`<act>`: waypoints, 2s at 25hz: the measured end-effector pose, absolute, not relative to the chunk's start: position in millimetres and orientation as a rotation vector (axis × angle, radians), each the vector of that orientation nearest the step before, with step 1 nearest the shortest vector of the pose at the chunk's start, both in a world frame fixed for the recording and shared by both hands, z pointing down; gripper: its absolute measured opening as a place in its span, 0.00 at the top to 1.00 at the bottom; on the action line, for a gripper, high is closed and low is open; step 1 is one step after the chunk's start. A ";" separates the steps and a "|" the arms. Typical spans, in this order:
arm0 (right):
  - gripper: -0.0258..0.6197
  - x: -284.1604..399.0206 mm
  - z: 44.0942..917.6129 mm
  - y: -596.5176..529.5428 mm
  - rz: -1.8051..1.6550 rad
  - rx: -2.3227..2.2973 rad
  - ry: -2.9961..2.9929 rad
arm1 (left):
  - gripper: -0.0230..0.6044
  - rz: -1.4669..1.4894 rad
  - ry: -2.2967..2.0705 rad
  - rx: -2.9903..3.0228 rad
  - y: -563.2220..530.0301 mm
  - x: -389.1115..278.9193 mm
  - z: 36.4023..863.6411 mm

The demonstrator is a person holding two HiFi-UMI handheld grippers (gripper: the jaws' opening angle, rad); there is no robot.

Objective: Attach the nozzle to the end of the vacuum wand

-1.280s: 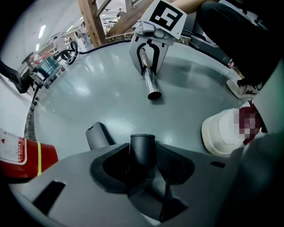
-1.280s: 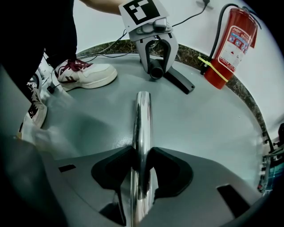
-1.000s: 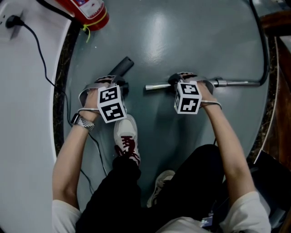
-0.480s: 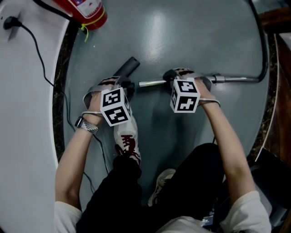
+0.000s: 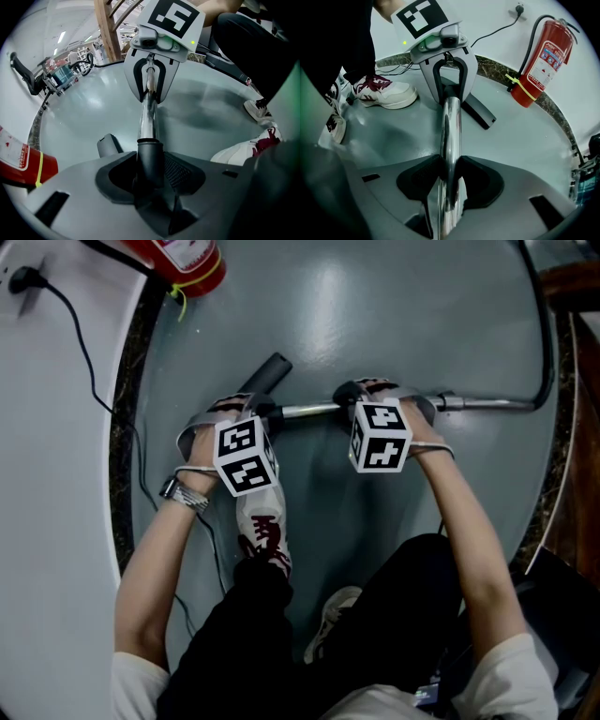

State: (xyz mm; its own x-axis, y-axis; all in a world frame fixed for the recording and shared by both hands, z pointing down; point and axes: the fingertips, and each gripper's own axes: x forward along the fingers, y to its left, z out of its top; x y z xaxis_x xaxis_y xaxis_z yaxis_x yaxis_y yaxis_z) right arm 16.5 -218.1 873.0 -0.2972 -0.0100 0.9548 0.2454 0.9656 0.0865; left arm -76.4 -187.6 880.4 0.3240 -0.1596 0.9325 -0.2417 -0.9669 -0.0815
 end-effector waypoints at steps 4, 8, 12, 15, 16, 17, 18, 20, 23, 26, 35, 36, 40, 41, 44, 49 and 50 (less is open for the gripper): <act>0.71 16.7 873.4 -216.4 -0.252 -0.179 -1.853 | 0.68 1.728 -0.392 2.499 -189.6 -76.5 878.6; 0.71 16.7 873.7 -216.7 -0.255 -0.178 -1.848 | 0.68 1.725 -0.393 2.508 -189.7 -75.8 875.5; 0.71 17.1 876.1 -215.2 -0.255 -0.183 -1.835 | 0.68 1.719 -0.402 2.520 -189.9 -75.7 873.3; 0.71 16.6 876.9 -213.9 -0.252 -0.190 -1.828 | 0.68 1.702 -0.404 2.524 -189.2 -75.1 871.4; 0.71 16.3 876.9 -214.0 -0.250 -0.190 -1.828 | 0.68 1.700 -0.406 2.525 -189.2 -75.3 871.1; 0.71 16.1 877.0 -214.3 -0.250 -0.188 -1.828 | 0.69 1.700 -0.408 2.526 -189.1 -75.4 871.1; 0.71 16.0 877.1 -214.5 -0.252 -0.185 -1.827 | 0.69 1.700 -0.409 2.527 -188.9 -75.4 871.0; 0.71 15.9 878.1 -213.3 -0.257 -0.188 -1.817 | 0.69 1.705 -0.406 2.529 -187.8 -75.3 871.3; 0.71 12.5 880.1 -210.7 -0.277 -0.200 -1.798 | 0.69 1.715 -0.367 2.525 -182.7 -74.8 875.2; 0.71 12.1 883.7 -206.2 -0.283 -0.220 -1.784 | 0.69 1.711 -0.349 2.526 -178.1 -72.0 878.0; 0.71 11.4 881.8 -207.9 -0.265 -0.209 -1.790 | 0.70 1.557 -0.418 2.463 -182.6 -67.2 873.8; 0.71 11.5 882.1 -207.8 -0.265 -0.209 -1.789 | 0.70 1.558 -0.418 2.458 -182.4 -66.9 874.2; 0.71 11.1 880.3 -209.0 -0.270 -0.206 -1.790 | 0.70 1.545 -0.425 2.482 -183.3 -67.1 871.8; 0.71 11.2 879.6 -208.7 -0.271 -0.207 -1.790 | 0.70 1.546 -0.415 2.499 -182.6 -66.8 870.8; 0.71 11.1 878.3 -207.1 -0.278 -0.214 -1.789 | 0.70 1.575 -0.371 2.552 -180.6 -65.4 868.5; 0.72 5.3 873.3 -207.4 -0.298 -0.216 -1.796 | 0.70 1.675 -0.350 2.587 -183.1 -65.0 868.9; 0.72 4.2 872.7 -207.5 -0.304 -0.219 -1.794 | 0.70 1.675 -0.354 2.589 -183.4 -65.2 868.8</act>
State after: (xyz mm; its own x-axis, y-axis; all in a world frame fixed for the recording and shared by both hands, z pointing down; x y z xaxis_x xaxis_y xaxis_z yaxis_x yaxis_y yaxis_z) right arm 4.2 -207.5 872.7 -0.2405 -0.0131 0.9706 0.3070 0.9475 0.0888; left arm -65.2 -183.4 868.8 0.3916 -0.1697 0.9043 -0.2103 -0.9733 -0.0916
